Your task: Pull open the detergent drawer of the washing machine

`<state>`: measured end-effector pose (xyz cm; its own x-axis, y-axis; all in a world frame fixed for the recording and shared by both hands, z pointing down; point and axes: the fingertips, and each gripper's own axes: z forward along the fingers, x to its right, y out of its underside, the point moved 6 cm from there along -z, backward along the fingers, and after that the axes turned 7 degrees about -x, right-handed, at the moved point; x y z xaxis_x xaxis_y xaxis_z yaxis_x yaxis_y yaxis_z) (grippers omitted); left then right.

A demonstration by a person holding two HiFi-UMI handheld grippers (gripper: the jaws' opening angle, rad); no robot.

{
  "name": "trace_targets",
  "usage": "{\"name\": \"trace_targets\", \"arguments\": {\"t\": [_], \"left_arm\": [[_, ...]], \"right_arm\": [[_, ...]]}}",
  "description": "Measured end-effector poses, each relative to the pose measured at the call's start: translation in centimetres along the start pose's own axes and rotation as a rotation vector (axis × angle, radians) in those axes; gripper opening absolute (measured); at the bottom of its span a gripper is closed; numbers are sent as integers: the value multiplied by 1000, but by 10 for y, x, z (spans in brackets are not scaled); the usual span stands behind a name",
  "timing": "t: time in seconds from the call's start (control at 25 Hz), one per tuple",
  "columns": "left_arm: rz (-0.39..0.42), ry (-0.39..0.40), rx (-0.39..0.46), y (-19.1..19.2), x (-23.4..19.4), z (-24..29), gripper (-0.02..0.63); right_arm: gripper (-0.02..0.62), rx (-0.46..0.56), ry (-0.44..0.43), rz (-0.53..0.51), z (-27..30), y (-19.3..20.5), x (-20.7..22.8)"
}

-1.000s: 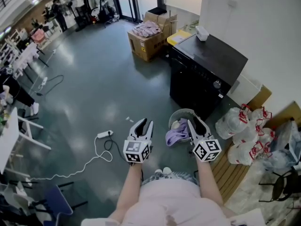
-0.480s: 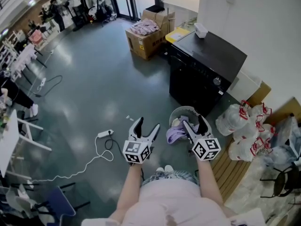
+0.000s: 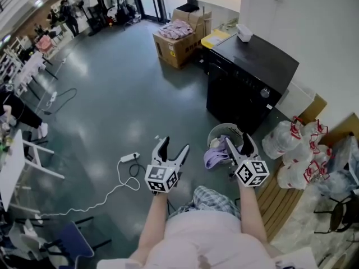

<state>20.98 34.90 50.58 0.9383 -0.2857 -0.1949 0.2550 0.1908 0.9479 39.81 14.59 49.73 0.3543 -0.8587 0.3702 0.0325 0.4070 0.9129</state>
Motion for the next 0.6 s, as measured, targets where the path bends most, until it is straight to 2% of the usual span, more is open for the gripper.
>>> {"name": "trace_targets", "arguments": {"t": [0.16, 0.36, 0.6], "left_arm": [[-1, -12, 14, -8, -12, 2, 341], [19, 0, -9, -6, -22, 15, 341], [29, -10, -32, -9, -54, 49, 341]], "right_arm": [[385, 4, 4, -4, 12, -5, -1], [385, 1, 11, -8, 34, -7, 1], [385, -8, 19, 0, 80, -5, 18]]}}
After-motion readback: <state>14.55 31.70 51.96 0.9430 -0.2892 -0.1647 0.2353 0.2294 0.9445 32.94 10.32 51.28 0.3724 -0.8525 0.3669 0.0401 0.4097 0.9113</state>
